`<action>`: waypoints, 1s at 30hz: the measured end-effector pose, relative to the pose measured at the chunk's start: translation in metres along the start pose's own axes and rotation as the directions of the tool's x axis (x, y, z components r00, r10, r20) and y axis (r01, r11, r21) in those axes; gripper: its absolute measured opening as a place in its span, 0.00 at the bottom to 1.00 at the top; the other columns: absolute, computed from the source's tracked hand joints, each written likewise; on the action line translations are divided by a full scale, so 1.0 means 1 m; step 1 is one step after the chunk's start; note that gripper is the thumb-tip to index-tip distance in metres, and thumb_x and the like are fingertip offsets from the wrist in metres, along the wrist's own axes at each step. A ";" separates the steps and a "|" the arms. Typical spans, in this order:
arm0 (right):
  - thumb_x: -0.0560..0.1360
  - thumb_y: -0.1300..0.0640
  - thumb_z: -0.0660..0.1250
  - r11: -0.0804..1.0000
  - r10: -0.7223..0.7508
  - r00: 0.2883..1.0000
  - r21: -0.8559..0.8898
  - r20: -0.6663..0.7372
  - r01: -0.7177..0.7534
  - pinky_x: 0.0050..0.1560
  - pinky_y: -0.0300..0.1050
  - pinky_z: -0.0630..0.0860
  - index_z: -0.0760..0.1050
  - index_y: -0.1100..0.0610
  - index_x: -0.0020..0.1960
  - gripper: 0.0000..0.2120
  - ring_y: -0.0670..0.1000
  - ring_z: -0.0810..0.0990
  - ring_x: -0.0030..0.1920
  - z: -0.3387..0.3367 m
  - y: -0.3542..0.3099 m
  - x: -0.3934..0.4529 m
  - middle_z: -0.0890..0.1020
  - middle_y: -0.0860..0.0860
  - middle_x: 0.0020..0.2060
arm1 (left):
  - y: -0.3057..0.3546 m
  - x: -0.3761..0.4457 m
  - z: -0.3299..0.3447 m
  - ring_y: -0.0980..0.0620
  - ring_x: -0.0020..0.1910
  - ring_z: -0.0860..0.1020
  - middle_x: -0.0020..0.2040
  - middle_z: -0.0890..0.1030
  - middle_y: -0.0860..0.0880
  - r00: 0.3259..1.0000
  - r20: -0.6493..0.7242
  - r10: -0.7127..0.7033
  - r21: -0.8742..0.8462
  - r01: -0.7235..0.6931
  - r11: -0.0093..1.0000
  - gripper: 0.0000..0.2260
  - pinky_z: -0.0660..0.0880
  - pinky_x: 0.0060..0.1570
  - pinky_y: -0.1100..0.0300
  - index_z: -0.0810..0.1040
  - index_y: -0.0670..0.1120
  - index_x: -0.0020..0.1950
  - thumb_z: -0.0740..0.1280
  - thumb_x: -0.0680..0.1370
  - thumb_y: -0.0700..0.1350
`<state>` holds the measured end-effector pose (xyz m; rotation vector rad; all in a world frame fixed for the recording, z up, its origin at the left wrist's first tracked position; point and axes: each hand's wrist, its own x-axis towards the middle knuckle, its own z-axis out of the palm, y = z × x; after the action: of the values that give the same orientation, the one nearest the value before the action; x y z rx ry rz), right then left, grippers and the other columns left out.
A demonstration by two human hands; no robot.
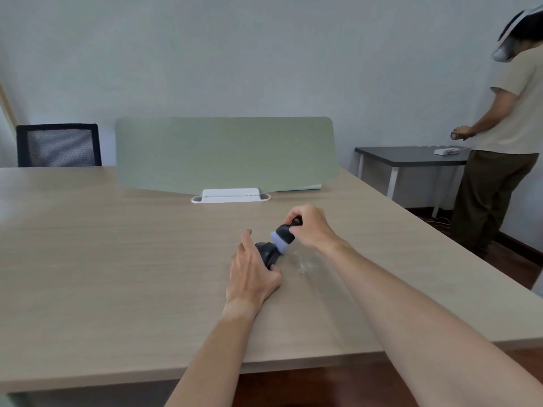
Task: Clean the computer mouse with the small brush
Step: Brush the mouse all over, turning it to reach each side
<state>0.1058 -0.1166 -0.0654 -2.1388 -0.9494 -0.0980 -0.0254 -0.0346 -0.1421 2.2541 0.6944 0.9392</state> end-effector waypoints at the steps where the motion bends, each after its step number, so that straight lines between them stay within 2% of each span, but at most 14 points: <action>1: 0.68 0.71 0.63 1.000 -0.015 1.000 0.009 -0.023 0.015 0.43 0.37 0.70 0.84 0.59 0.45 0.15 0.51 0.77 0.44 -0.001 0.000 0.001 0.84 0.56 0.44 | 0.000 0.000 0.000 0.42 0.63 0.73 0.61 0.75 0.43 1.000 -0.002 -0.001 0.006 0.001 1.000 0.37 0.72 0.62 0.50 0.57 0.43 0.74 0.68 0.68 0.44; 4: 0.69 0.68 0.66 0.996 -0.025 0.993 0.088 -0.119 0.035 0.40 0.38 0.70 0.83 0.60 0.46 0.10 0.50 0.77 0.40 0.003 -0.003 0.003 0.84 0.54 0.39 | 0.001 0.000 -0.001 0.42 0.63 0.73 0.59 0.76 0.44 1.000 -0.021 0.003 0.016 -0.002 1.000 0.36 0.71 0.62 0.51 0.58 0.42 0.74 0.68 0.68 0.43; 7: 0.69 0.62 0.69 0.985 0.023 0.998 0.175 -0.065 -0.012 0.33 0.39 0.73 0.82 0.58 0.43 0.05 0.49 0.77 0.28 0.012 -0.008 0.003 0.79 0.51 0.28 | 0.003 -0.001 -0.002 0.43 0.59 0.75 0.51 0.75 0.51 0.999 -0.044 0.028 0.018 -0.027 0.999 0.34 0.72 0.59 0.52 0.60 0.43 0.71 0.67 0.66 0.42; 9: 0.70 0.62 0.69 0.989 0.033 0.999 0.146 -0.010 -0.032 0.32 0.38 0.74 0.82 0.59 0.44 0.04 0.48 0.75 0.25 0.017 -0.005 0.002 0.78 0.50 0.28 | 0.003 -0.001 -0.002 0.43 0.60 0.75 0.53 0.76 0.50 0.999 -0.030 0.021 0.013 -0.021 1.000 0.34 0.72 0.59 0.52 0.60 0.43 0.71 0.67 0.66 0.42; 12: 0.71 0.65 0.68 0.998 0.029 0.999 0.049 0.026 -0.031 0.40 0.41 0.74 0.83 0.61 0.49 0.08 0.52 0.76 0.34 0.021 0.002 0.003 0.80 0.53 0.37 | 0.003 0.000 -0.002 0.42 0.62 0.74 0.60 0.76 0.44 1.000 -0.026 -0.008 0.027 0.009 1.000 0.37 0.72 0.61 0.53 0.58 0.43 0.74 0.67 0.66 0.43; 15: 0.72 0.66 0.66 0.993 0.036 0.998 -0.110 0.051 -0.030 0.49 0.46 0.77 0.82 0.60 0.53 0.12 0.56 0.79 0.49 0.015 0.007 0.007 0.81 0.57 0.49 | 0.002 0.000 -0.001 0.43 0.63 0.73 0.60 0.76 0.44 1.000 -0.022 -0.004 0.030 0.005 1.000 0.38 0.71 0.62 0.53 0.58 0.43 0.74 0.68 0.66 0.43; 17: 0.72 0.66 0.64 0.986 0.034 0.999 -0.163 0.039 -0.027 0.53 0.49 0.78 0.81 0.59 0.54 0.13 0.59 0.79 0.53 0.011 0.005 0.010 0.81 0.58 0.52 | 0.001 0.001 0.000 0.43 0.63 0.73 0.60 0.76 0.44 1.000 -0.017 -0.011 0.036 0.012 0.999 0.38 0.71 0.62 0.53 0.58 0.42 0.74 0.68 0.66 0.43; 19: 0.72 0.65 0.63 0.990 0.027 1.000 -0.136 -0.005 -0.027 0.49 0.48 0.77 0.80 0.60 0.52 0.12 0.58 0.78 0.51 0.010 -0.002 0.012 0.81 0.57 0.50 | 0.001 0.002 0.001 0.43 0.63 0.73 0.59 0.76 0.45 1.000 -0.019 -0.015 0.047 0.016 0.999 0.38 0.70 0.63 0.53 0.58 0.42 0.74 0.67 0.66 0.44; 22: 0.70 0.66 0.64 0.998 0.057 0.998 0.004 -0.021 -0.057 0.35 0.41 0.72 0.81 0.61 0.44 0.08 0.54 0.77 0.43 0.013 -0.013 0.011 0.81 0.53 0.40 | 0.001 0.001 0.001 0.43 0.62 0.74 0.59 0.77 0.45 1.000 -0.021 -0.012 0.055 0.014 0.998 0.37 0.70 0.62 0.53 0.58 0.43 0.73 0.67 0.66 0.44; 23: 0.69 0.66 0.64 0.997 0.075 0.997 0.019 -0.003 -0.075 0.33 0.40 0.71 0.82 0.61 0.43 0.08 0.54 0.77 0.42 0.014 -0.014 0.011 0.81 0.53 0.39 | 0.001 0.001 0.000 0.43 0.62 0.74 0.59 0.77 0.45 1.000 -0.024 -0.011 0.059 0.012 0.998 0.37 0.70 0.62 0.53 0.58 0.43 0.73 0.67 0.66 0.45; 25: 0.69 0.67 0.63 0.994 0.101 0.994 -0.043 0.040 -0.100 0.38 0.41 0.74 0.81 0.60 0.43 0.09 0.56 0.78 0.44 0.014 -0.012 0.009 0.80 0.55 0.42 | 0.000 0.001 0.000 0.43 0.62 0.74 0.59 0.77 0.45 1.000 -0.030 -0.010 0.070 0.012 0.997 0.37 0.70 0.62 0.53 0.58 0.43 0.73 0.67 0.66 0.45; 28: 0.67 0.68 0.61 0.976 0.129 0.991 -0.184 0.047 -0.119 0.49 0.51 0.80 0.80 0.60 0.45 0.12 0.60 0.80 0.49 0.008 -0.006 0.006 0.80 0.57 0.47 | 0.000 0.001 0.000 0.43 0.62 0.74 0.58 0.76 0.46 1.000 -0.025 -0.014 0.079 0.016 0.997 0.38 0.69 0.63 0.54 0.58 0.44 0.74 0.68 0.66 0.45; 30: 0.66 0.66 0.60 0.975 0.140 0.990 -0.174 0.005 -0.137 0.46 0.49 0.80 0.79 0.60 0.42 0.10 0.59 0.80 0.46 0.004 -0.003 0.006 0.81 0.56 0.44 | 0.000 0.001 0.000 0.43 0.62 0.73 0.58 0.76 0.46 1.000 -0.024 -0.016 0.087 0.018 0.996 0.38 0.69 0.64 0.53 0.58 0.44 0.74 0.68 0.66 0.45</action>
<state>0.1069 -0.1088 -0.0640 -2.3639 -0.8238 -0.0954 -0.0247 -0.0339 -0.1413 2.3123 0.7772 0.9458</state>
